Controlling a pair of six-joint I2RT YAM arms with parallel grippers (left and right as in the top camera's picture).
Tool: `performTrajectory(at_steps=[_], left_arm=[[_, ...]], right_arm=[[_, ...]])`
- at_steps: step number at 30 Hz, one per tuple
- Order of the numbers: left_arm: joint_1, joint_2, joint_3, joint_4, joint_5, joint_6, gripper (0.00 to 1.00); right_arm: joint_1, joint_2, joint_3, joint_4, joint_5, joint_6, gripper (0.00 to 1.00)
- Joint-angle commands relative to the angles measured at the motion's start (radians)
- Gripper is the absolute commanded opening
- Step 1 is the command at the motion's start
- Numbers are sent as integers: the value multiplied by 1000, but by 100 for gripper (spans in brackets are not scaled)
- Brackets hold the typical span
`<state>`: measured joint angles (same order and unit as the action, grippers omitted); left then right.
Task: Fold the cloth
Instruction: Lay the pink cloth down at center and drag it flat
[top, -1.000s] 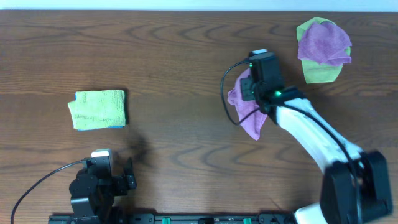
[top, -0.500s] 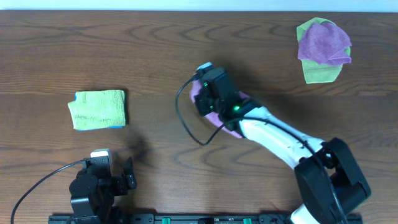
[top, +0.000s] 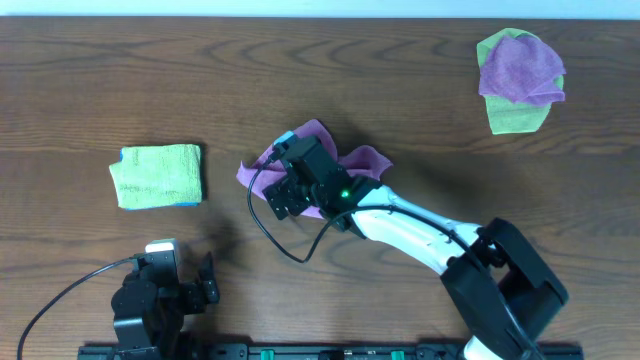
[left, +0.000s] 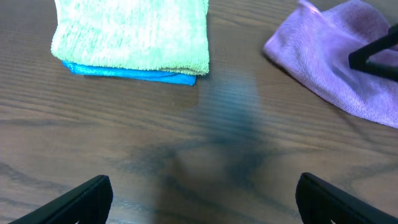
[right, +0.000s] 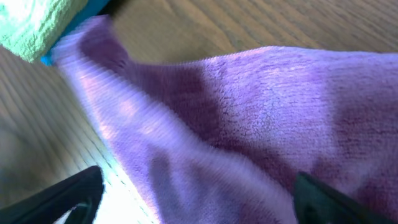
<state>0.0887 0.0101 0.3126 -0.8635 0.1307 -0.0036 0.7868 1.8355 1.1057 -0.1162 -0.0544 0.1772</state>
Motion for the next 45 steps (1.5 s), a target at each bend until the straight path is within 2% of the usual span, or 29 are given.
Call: performTrajectory(at_steps=[1, 7, 11, 18, 23, 35, 42, 45], left_arm=[[-4, -6, -11, 5, 1, -13, 95], [-4, -6, -11, 4, 1, -31, 96], [-4, -6, -11, 4, 1, -31, 96], [-4, -6, -11, 4, 1, -31, 95], [-4, -6, -11, 4, 1, -37, 96], [-4, -6, -11, 3, 1, -50, 95], [-4, -6, -11, 3, 1, -57, 95], [-4, -6, -11, 3, 0, -57, 95]], right_arm=[[-12, -47, 66, -33, 9, 10, 99], [-64, -64, 169, -241, 130, 9, 99], [-149, -58, 173, -306, 114, 5, 99], [-339, 3, 174, -277, -165, -132, 99], [-423, 73, 174, -294, -409, -170, 99], [-387, 97, 174, -394, -449, -247, 98], [-385, 100, 173, -477, -385, -270, 96], [-385, 108, 170, -500, -360, -273, 89]])
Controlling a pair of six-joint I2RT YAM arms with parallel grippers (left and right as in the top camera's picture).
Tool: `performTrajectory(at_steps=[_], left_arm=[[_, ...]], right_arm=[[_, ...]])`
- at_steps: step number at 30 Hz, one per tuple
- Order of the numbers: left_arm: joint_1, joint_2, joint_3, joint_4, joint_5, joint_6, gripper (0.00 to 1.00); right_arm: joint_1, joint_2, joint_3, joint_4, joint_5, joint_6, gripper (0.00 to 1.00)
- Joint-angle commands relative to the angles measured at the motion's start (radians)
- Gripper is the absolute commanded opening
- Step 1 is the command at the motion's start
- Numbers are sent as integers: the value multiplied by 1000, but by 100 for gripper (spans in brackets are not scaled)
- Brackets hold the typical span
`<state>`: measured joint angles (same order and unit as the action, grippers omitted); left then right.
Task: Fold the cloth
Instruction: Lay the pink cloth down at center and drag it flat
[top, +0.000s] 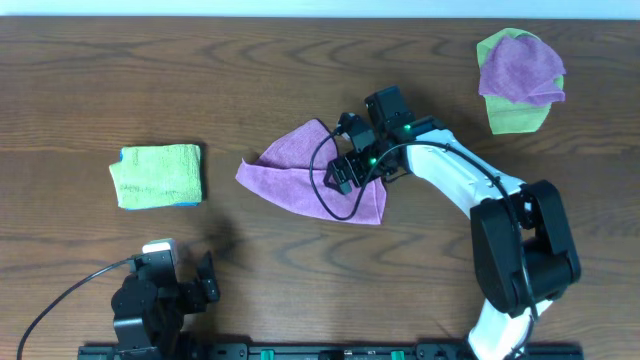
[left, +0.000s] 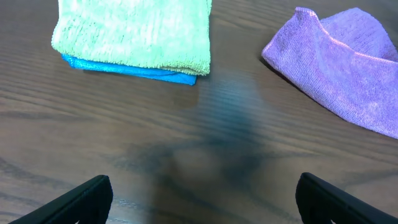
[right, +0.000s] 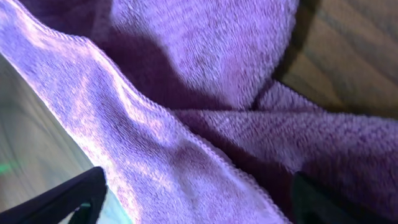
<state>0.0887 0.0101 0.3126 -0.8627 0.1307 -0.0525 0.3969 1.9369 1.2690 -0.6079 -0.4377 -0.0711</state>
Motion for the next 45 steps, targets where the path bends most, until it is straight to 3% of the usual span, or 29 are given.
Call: performTrajectory(at_steps=[1, 7, 19, 23, 27, 28, 35, 45], left_arm=[[-4, -6, -11, 2, 1, -8, 95], [-4, -6, -11, 2, 0, -8, 95], [-4, -6, -11, 2, 0, -8, 95], [-4, -6, -11, 2, 0, -8, 96], [-4, -6, -11, 2, 0, -8, 95], [-4, -6, -11, 2, 0, -8, 95], [-4, -6, -11, 4, 0, -7, 95], [-4, -6, -11, 4, -1, -7, 95]], right_arm=[[6, 12, 6, -14, 23, -24, 84], [6, 29, 6, -21, 23, -24, 66], [10, 36, 3, -42, 43, -36, 56], [10, 46, 3, -50, 47, -36, 37], [10, 46, 2, -55, 48, -35, 5], [10, 46, 2, -63, 44, -35, 1], [40, 21, 3, -183, -39, -66, 1], [200, -111, 3, -273, -39, -55, 1]])
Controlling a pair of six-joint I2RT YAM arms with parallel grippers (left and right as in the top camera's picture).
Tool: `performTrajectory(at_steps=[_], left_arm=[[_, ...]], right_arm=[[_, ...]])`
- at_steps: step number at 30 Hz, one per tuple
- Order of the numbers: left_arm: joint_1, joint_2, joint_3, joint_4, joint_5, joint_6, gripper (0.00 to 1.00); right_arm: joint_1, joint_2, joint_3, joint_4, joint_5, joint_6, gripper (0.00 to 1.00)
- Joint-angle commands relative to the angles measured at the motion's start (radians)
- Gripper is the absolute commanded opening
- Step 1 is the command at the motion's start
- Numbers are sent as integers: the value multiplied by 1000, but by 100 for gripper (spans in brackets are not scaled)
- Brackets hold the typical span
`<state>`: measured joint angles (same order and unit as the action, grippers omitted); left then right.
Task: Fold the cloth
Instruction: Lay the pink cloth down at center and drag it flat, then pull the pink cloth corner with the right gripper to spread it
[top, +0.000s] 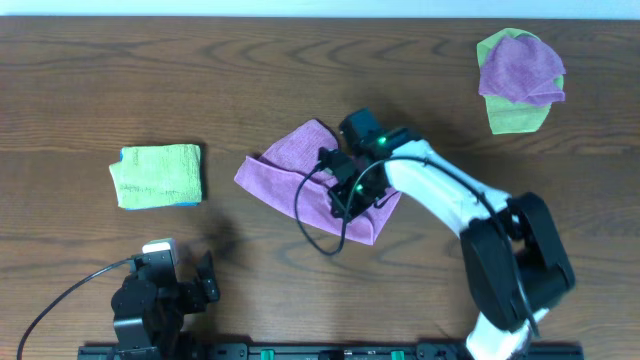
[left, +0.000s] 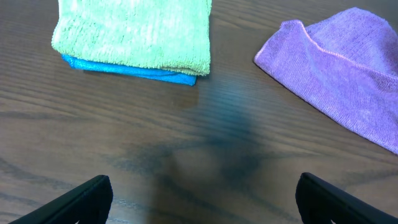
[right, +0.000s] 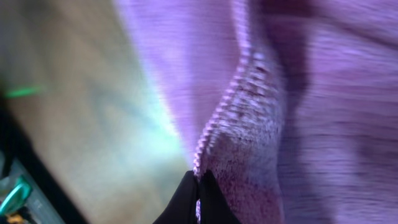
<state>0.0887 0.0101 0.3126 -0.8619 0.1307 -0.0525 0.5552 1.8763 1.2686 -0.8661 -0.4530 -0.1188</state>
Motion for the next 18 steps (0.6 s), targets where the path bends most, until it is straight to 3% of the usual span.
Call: performTrajectory(at_steps=[1, 18], left_arm=[[-4, -6, -11, 3, -2, -7, 95], [-4, -6, -11, 6, -11, -7, 95]], right_arm=[[66, -62, 3, -31, -23, -6, 1], [323, -70, 2, -222, -3, -18, 1]])
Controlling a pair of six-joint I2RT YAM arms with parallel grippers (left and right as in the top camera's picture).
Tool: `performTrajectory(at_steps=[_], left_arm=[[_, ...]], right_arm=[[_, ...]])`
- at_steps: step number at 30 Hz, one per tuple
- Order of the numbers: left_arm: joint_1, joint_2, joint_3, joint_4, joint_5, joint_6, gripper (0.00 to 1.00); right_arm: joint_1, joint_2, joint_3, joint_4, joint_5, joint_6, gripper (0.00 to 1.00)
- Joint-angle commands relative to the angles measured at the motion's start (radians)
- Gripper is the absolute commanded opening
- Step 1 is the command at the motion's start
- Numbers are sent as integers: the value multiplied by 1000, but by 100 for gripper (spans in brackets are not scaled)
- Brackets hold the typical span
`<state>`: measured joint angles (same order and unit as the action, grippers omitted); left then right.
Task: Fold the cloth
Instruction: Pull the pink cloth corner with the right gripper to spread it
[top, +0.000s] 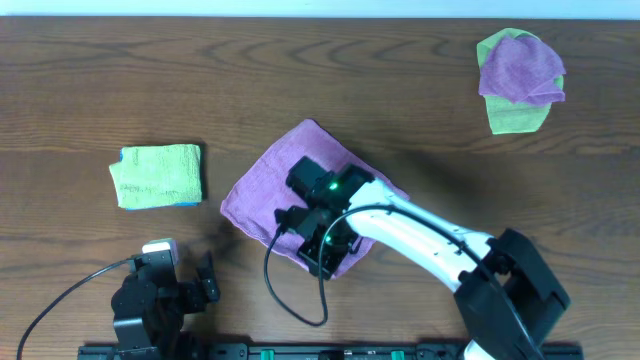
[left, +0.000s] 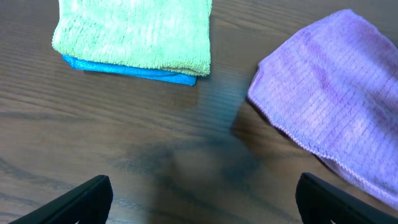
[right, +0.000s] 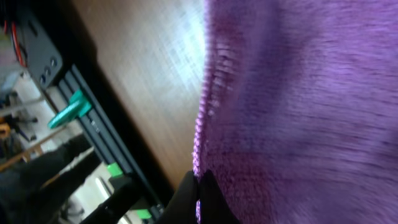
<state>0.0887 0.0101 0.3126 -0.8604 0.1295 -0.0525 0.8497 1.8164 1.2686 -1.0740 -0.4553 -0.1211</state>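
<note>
The purple cloth lies spread on the wooden table near the middle; the left wrist view shows its near left part. My right gripper is over the cloth's front corner, shut on the cloth's stitched hem, which fills the right wrist view. My left gripper sits low at the table's front left, open and holding nothing, with bare wood between its fingertips.
A folded green cloth on a blue one lies at the left, also seen ahead of the left gripper as a stack. A crumpled purple and green pile sits at the far right back. The table's front rail shows beneath the right gripper.
My right gripper, still shut on the hem, has moved toward the front left. The purple cloth now lies wider and flatter, reaching further toward the front.
The right gripper was open on the bunched purple cloth near the green stack. Then it was open at the cloth's right side, the cloth lying as a long strip. Then it was shut on the hem, and now the cloth is drawn out toward the front.
</note>
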Motion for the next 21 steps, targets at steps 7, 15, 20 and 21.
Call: performTrajectory(at_steps=[7, 15, 20, 21], left_arm=[[-4, -6, -11, 5, -10, -7, 95], [-4, -6, -11, 5, -10, -7, 96], [-4, -6, -11, 5, -10, -7, 96], [-4, -6, -11, 4, -10, -7, 96]], right_arm=[[72, -10, -1, -66, 1, -14, 21], [101, -12, -1, -29, -36, 37, 71], [103, -39, 0, 62, -78, 91, 90], [103, -49, 0, 84, -77, 111, 91]])
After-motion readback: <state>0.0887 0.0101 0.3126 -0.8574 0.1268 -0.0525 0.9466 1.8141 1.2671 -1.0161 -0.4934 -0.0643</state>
